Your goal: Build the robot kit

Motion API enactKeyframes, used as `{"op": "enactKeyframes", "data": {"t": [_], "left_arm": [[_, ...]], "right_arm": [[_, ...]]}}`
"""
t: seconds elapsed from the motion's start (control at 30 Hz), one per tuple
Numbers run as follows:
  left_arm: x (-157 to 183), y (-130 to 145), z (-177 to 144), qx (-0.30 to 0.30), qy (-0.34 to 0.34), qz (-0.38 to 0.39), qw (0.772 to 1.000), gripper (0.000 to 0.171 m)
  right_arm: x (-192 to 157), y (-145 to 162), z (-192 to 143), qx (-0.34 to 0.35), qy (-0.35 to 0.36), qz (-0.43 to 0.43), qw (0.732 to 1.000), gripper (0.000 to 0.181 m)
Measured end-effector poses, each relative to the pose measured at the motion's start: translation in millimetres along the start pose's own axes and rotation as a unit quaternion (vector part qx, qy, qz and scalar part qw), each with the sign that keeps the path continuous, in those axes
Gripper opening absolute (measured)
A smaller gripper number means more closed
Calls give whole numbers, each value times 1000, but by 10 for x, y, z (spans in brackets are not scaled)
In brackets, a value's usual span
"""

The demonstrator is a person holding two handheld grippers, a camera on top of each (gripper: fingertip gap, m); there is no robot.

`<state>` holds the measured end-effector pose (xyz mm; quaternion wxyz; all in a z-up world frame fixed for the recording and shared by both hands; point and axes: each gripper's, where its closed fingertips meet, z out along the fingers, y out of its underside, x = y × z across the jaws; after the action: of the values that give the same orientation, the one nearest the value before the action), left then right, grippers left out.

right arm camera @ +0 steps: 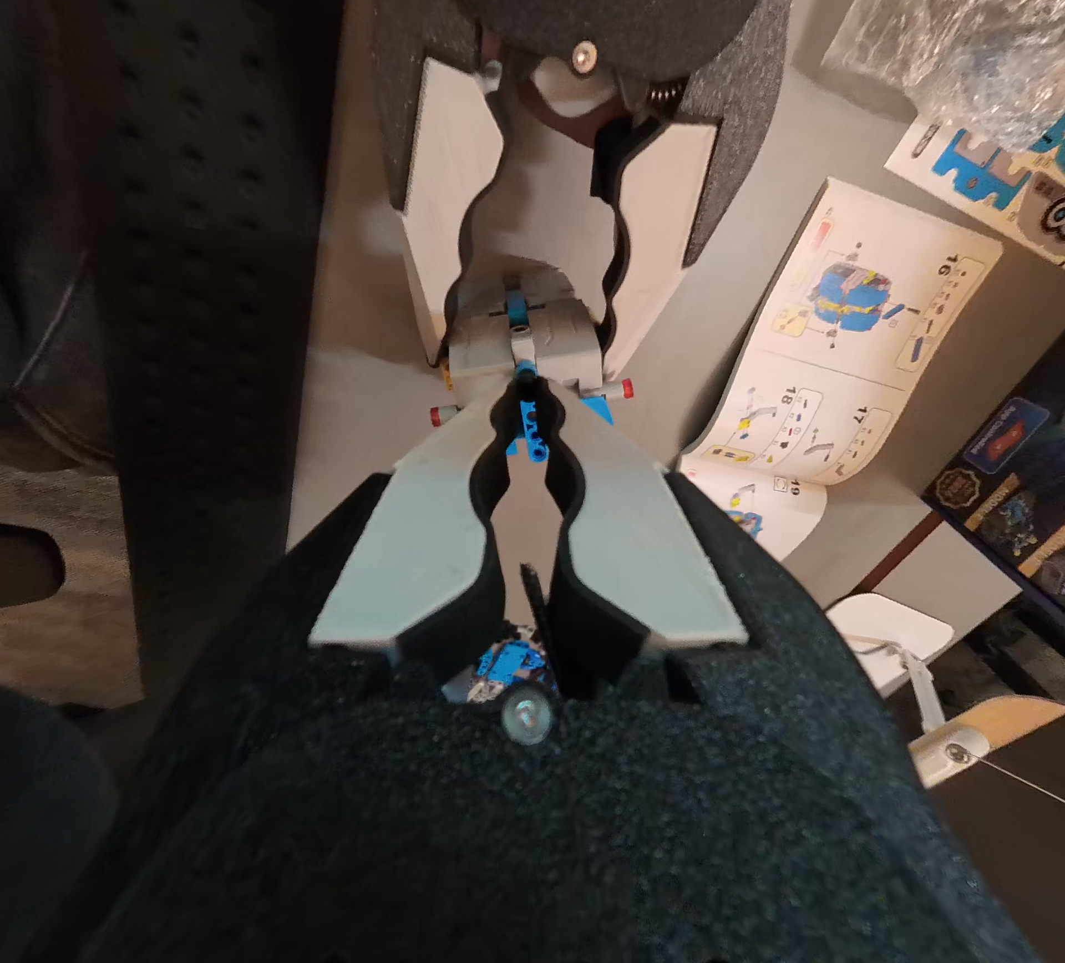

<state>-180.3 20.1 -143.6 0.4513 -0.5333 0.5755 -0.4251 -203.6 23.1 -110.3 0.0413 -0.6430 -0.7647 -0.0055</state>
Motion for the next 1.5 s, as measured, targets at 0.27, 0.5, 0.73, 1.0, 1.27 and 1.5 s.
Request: {"op": "enactKeyframes", "data": {"t": [0.27, 0.5, 0.73, 1.0, 1.27, 1.5], "left_arm": [[10, 1, -1, 2, 5, 4, 1000, 67], [9, -1, -1, 6, 11, -1, 1000, 67], [34, -12, 14, 12, 21, 5, 1000, 67], [183, -12, 8, 17, 144, 6, 989, 67], [194, 18, 17, 2, 179, -17, 984, 67], [193, 18, 13, 2, 179, -23, 984, 67]], "right_arm": [[-10, -5, 6, -1, -21, 8, 1000, 5], [-3, -4, 10, 2, -34, 20, 999, 5], [43, -6, -85, 110, 45, 97, 988, 37], [-462, 443, -237, 377, 144, 270, 874, 35], [-699, 851, 71, 529, 158, 348, 758, 27], [-720, 927, 179, 568, 112, 371, 726, 28]]}}
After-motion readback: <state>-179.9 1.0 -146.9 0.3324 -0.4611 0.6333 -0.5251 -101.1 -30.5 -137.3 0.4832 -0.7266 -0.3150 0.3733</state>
